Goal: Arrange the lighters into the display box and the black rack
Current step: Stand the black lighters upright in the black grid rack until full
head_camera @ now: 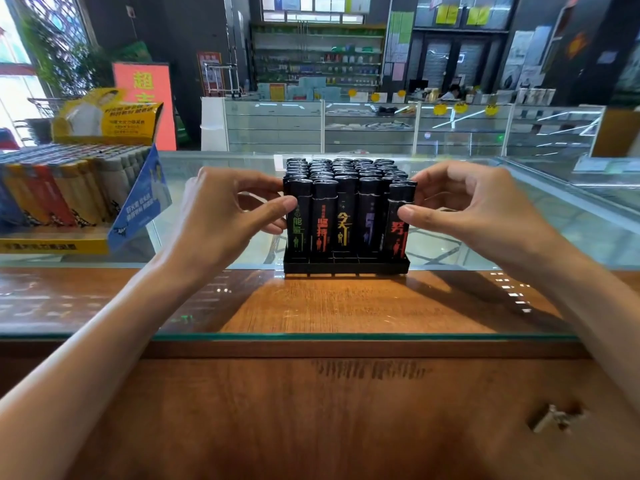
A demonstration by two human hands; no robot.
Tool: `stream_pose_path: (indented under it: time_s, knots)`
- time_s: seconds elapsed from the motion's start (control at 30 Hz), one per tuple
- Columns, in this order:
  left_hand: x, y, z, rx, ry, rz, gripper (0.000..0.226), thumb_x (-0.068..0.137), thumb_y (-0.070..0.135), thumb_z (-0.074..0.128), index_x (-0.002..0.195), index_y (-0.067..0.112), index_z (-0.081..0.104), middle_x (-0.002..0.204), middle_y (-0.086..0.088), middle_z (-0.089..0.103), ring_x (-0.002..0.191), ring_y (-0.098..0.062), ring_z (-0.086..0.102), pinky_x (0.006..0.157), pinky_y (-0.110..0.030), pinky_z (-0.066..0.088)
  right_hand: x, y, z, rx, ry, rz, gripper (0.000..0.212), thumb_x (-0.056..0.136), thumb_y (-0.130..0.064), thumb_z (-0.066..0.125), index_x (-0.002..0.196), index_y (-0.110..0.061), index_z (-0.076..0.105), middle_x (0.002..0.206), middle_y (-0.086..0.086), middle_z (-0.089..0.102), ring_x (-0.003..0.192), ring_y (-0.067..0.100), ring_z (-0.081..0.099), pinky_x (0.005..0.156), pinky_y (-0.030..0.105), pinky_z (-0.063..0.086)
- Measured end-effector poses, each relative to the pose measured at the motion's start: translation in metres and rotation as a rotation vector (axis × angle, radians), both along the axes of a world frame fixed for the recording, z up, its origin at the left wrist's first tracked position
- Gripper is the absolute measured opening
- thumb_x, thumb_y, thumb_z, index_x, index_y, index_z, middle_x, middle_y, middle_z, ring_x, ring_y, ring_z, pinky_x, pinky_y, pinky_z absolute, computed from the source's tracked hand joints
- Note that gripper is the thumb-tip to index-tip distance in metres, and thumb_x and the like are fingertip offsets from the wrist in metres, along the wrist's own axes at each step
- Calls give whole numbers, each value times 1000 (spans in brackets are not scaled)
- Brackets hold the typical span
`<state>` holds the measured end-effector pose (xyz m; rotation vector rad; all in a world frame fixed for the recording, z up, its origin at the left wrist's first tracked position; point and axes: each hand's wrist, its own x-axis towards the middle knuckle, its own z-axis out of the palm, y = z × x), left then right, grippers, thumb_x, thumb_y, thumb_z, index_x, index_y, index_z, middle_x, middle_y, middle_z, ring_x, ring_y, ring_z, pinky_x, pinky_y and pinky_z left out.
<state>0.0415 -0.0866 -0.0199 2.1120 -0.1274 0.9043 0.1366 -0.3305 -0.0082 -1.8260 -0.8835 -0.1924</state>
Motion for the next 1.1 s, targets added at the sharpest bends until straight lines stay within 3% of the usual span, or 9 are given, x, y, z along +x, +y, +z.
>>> stream_pose_path:
  time_s: [0.23,0.6,0.7,0.83,0.93,1.1]
  knots:
    - [-2,-2,1,5,2,11,37,68,43,66,99,25,64,80,10,69,61,-5,70,59,-17,56,-4,-2,-4,80,25,4,36,58,-28,79,90,-14,69,83,1,74,77,10,70,70,16,54]
    - [-5,-5,2,33,25,63,51,68,43,64,107,12,68,85,0,73,66,-9,71,69,-31,59,-11,0,-5,75,-89,-62,28,62,-29,77,87,-19,72,80,-5,73,75,8,71,73,19,56]
    - [-6,-5,3,21,39,43,45,68,42,64,105,17,68,84,2,72,66,-10,71,69,-30,59,-11,-2,-5,75,-87,-39,28,61,-32,77,87,-21,71,78,-5,74,75,7,71,72,17,56]
    - [-2,8,10,-90,94,-19,30,79,32,60,101,13,66,85,-6,71,65,-16,71,63,-23,58,2,-9,3,53,22,26,31,68,-35,71,96,-20,70,84,-5,74,77,9,71,70,15,54]
    - [10,23,22,-72,171,-13,28,89,19,53,112,6,61,90,-11,68,67,-20,70,62,-21,58,24,-9,11,-29,96,15,27,79,-25,63,104,-17,66,91,2,73,80,10,70,70,18,55]
    - [40,26,29,-33,266,17,32,94,10,48,124,2,55,93,-12,64,70,-16,65,60,-20,58,44,7,15,-166,141,38,27,91,-16,54,117,-12,59,102,0,66,76,-2,66,65,15,54]
